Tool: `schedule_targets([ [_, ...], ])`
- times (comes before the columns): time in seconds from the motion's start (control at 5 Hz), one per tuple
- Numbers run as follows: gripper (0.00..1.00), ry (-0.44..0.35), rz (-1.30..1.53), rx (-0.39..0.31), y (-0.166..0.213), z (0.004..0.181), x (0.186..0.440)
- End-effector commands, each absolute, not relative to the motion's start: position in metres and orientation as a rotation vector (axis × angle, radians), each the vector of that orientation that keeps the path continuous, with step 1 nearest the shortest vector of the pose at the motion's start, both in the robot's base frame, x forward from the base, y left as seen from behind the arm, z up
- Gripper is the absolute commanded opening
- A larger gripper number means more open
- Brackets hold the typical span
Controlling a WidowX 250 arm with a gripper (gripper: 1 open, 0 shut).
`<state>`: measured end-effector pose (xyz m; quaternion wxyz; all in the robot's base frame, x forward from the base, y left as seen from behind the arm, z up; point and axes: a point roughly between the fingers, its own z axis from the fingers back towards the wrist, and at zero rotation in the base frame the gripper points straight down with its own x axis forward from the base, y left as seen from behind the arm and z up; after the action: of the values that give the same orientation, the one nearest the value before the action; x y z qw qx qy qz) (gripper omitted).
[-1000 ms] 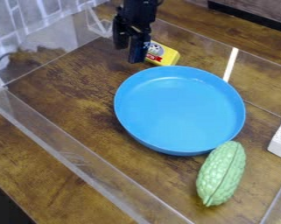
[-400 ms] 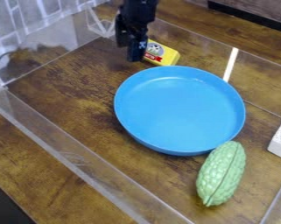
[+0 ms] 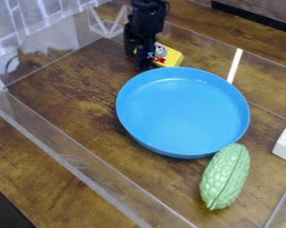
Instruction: Remove the yellow block from inside the blue tray and put it on the table
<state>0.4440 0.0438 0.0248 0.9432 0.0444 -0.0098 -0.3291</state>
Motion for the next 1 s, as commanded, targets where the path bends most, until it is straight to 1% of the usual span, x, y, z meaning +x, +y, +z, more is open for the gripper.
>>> schedule_targets([
  [0.0,1.0,-0.08,-0.677,0.117,0.0284,0.0422,0.4486],
  [0.4,1.0,-0.084,-0.681,0.118,0.0285,0.0361,0.447],
  [0.8,1.0,-0.094,-0.735,0.12,0.0309,0.0379,0.4424],
])
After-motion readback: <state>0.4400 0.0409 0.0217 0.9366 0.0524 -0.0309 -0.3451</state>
